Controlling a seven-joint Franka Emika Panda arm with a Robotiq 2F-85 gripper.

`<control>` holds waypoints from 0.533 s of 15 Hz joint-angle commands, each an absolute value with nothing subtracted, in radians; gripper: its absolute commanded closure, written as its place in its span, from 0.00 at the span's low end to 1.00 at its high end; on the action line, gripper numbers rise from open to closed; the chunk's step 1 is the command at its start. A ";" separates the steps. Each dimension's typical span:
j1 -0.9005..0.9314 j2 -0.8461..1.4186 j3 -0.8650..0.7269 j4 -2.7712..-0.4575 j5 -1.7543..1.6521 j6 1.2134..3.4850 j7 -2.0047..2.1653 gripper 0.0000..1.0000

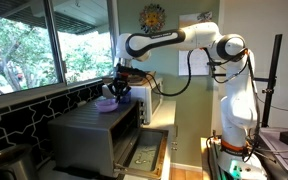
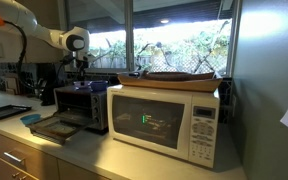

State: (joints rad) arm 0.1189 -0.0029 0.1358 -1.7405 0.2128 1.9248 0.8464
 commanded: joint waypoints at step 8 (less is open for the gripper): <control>0.118 -0.128 0.128 -1.831 0.260 1.911 0.724 0.99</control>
State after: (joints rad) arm 0.1185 -0.0479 0.1346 -1.7478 0.2135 1.9219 0.7999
